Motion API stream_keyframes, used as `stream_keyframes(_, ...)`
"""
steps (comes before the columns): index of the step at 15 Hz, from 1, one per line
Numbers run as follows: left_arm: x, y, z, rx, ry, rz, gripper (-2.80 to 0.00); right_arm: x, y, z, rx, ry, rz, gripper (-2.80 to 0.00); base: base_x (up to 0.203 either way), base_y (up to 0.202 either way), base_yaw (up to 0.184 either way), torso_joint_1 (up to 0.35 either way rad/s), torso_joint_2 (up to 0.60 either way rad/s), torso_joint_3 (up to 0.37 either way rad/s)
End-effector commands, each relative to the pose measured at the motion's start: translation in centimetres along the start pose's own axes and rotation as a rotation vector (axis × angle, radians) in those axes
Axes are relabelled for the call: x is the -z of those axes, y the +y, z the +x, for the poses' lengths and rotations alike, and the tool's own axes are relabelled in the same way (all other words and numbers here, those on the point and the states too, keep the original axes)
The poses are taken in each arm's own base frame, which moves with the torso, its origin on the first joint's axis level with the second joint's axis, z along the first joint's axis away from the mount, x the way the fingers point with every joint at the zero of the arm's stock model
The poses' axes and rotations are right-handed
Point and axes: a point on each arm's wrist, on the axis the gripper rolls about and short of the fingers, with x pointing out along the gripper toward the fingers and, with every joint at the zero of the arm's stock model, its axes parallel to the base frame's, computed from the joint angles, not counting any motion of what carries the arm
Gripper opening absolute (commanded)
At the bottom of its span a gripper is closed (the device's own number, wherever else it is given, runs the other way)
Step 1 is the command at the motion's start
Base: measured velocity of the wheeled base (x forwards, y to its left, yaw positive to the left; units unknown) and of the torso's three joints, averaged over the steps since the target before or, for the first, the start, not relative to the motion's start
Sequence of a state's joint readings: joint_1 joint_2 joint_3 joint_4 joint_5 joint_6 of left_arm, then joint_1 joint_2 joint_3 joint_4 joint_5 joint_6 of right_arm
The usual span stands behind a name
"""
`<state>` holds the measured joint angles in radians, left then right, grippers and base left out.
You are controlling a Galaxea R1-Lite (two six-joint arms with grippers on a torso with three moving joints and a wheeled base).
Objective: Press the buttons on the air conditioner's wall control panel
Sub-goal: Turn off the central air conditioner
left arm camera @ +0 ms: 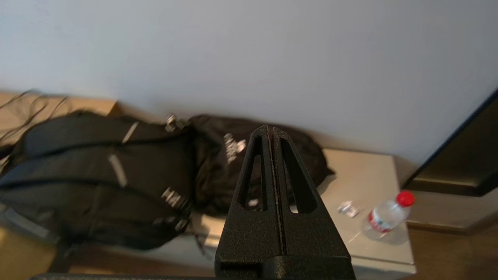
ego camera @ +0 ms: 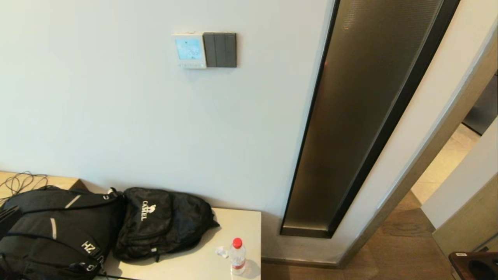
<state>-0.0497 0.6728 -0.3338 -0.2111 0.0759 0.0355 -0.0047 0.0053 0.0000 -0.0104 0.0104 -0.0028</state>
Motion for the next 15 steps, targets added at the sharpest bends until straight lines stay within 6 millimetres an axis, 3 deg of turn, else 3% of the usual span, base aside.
stream_keyframes(1,1.3,0.4,-3.1,-0.078,-0.036,-0.003,-2.8,0.0,0.0,0.0,0.0,0.002,0.0,-2.8,0.0,0.0,0.0,0.0,0.0,0.0)
stream_keyframes(5,3.9,0.4,-4.0,-0.121,-0.017,-0.003,-2.8,0.0,0.0,0.0,0.001,0.002,0.0,-2.8,0.0,0.0,0.0,0.0,0.0,0.0)
stream_keyframes(11,8.3,0.0,-5.0,-0.01,-0.028,-0.004,-2.8,0.0,0.0,0.0,0.003,0.002,0.0,-2.8,0.0,0.0,0.0,0.0,0.0,0.0)
stream_keyframes(15,9.6,-0.1,-5.0,-0.001,-0.02,-0.004,-2.8,0.0,0.0,0.0,0.004,0.002,0.0,-2.8,0.0,0.0,0.0,0.0,0.0,0.0)
